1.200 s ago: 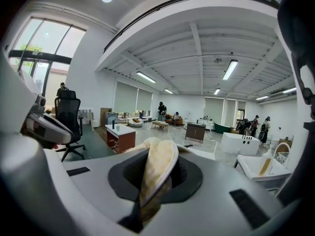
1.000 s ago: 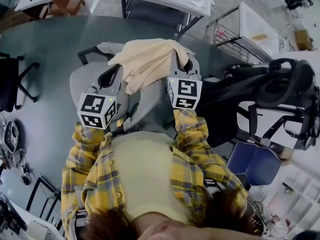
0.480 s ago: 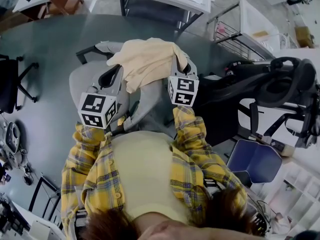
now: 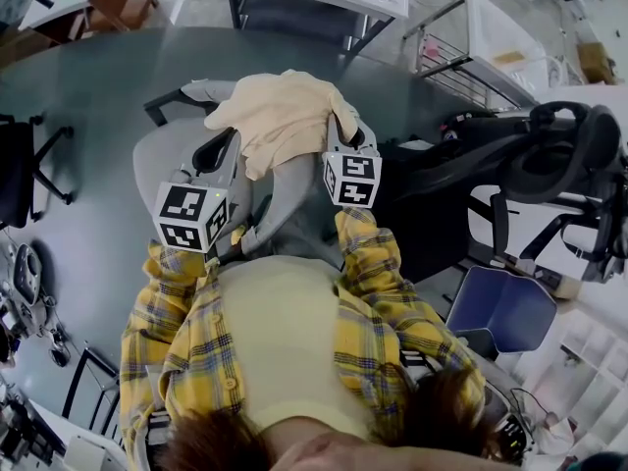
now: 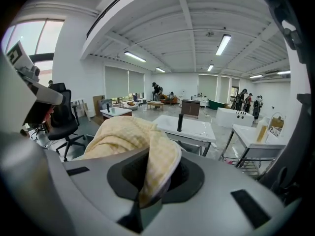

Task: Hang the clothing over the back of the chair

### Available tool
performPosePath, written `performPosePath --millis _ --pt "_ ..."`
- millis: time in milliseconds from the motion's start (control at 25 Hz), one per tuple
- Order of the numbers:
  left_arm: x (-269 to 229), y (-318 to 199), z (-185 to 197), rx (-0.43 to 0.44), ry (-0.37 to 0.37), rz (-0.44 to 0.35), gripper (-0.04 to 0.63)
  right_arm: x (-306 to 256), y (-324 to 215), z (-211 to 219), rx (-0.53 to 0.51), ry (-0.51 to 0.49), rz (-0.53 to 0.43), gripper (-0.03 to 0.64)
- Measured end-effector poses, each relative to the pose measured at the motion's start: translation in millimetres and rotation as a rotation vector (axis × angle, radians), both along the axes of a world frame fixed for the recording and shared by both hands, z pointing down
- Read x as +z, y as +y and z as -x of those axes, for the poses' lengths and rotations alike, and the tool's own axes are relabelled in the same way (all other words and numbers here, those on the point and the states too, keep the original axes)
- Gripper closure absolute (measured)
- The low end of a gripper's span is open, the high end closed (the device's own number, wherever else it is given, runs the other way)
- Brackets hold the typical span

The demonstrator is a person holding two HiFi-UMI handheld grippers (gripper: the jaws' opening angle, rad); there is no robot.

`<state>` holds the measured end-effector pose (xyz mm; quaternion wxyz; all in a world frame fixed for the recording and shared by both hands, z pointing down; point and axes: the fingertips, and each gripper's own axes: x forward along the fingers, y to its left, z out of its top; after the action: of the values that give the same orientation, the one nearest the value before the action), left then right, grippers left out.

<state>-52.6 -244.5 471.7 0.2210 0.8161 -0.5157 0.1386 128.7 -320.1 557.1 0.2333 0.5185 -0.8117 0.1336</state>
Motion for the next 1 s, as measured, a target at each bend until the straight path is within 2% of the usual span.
performPosePath --millis 400,880,1000 --pt "2 4 -8 0.023 -0.001 0.007 0.586 11 10 -1 0.027 -0.069 0.051 0.575" --pt "3 10 -20 0.056 0.012 0.011 0.586 14 24 -19 0.113 -0.124 0.09 0.439" --pt "2 12 -23 0.061 0.013 0.007 0.586 12 31 -21 0.122 -0.147 0.098 0.431"
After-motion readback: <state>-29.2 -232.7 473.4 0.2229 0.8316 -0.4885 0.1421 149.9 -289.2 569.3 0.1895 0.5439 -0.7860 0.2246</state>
